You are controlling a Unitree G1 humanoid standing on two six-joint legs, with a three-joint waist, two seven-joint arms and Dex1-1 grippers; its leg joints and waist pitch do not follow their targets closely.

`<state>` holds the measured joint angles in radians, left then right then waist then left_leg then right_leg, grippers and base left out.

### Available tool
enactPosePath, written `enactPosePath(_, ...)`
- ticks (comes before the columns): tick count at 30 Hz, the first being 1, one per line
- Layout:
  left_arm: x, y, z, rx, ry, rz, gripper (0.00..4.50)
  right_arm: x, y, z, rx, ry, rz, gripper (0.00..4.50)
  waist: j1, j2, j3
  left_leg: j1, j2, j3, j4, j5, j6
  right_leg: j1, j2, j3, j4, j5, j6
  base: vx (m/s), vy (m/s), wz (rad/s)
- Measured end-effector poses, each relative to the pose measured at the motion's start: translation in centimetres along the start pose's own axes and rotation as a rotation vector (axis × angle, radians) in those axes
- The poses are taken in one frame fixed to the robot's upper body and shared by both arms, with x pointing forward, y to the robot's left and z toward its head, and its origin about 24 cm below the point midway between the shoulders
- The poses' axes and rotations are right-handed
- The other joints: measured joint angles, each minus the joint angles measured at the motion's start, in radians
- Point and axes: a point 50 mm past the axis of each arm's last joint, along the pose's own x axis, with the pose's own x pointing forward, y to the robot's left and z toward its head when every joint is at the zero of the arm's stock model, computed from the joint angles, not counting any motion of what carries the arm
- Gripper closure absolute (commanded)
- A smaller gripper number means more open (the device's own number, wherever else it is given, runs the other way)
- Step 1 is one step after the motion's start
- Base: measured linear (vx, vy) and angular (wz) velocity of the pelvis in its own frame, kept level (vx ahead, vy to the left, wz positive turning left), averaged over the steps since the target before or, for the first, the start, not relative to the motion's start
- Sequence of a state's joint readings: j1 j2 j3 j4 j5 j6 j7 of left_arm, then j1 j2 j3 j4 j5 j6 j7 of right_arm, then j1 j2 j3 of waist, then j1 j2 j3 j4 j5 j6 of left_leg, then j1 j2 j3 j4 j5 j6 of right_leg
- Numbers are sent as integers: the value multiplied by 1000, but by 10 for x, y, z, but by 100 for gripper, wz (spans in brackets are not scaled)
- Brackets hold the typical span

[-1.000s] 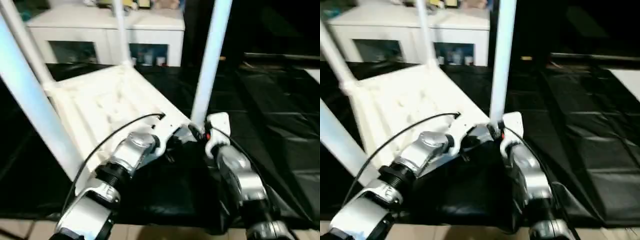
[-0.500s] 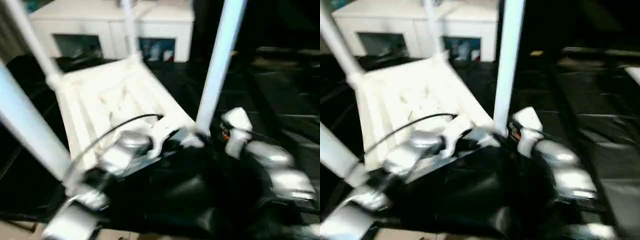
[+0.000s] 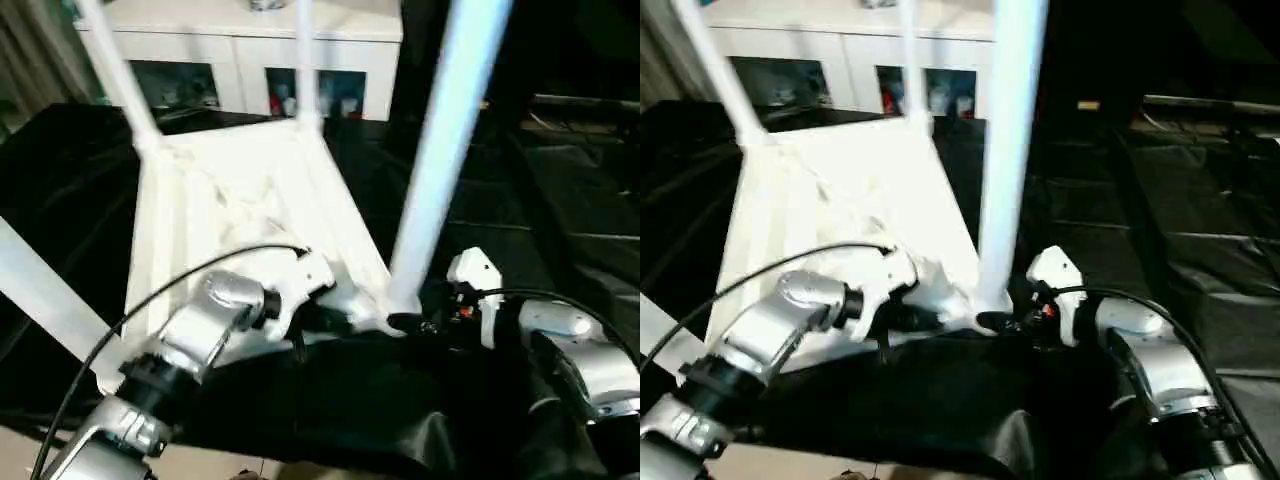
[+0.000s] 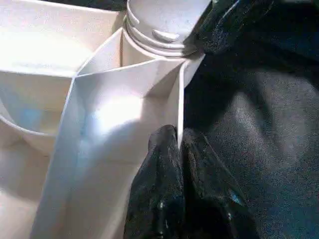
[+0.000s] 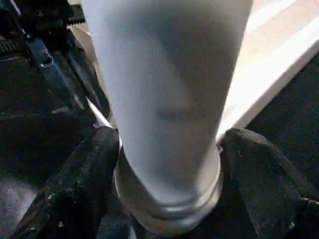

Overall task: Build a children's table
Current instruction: Rotate leg to tighten

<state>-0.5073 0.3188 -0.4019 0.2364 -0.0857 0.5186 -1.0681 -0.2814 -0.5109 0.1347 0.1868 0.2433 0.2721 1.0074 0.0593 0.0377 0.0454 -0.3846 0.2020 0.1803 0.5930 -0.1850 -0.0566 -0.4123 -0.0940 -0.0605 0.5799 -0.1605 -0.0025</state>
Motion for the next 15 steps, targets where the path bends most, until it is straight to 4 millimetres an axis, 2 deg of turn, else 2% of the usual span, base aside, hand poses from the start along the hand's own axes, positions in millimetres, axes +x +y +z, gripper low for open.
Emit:
enactPosePath(3, -1, -1, 2, 4, 1, -2, 450, 2, 2, -1, 0, 6, 15, 94, 0, 0, 0, 0, 0, 0, 0, 0, -1, 0, 0, 0, 0, 0, 0, 0, 0, 0)
enactPosePath(10, -2, -2, 0, -5, 8, -6, 450, 4, 3, -3, 4, 17, 26, 165, 1, 0, 0, -1, 1, 0, 0, 3, 3, 0, 0, -1, 0, 0, 0, 0, 0, 0)
enactPosePath(15, -3, -3, -1, -6, 12, -4, 450, 5, 4, -3, 9, 13, 30, 182, -1, 0, 0, 0, 1, 0, 1, 3, 3, 0, 0, -1, 1, 0, 0, 0, 0, 0)
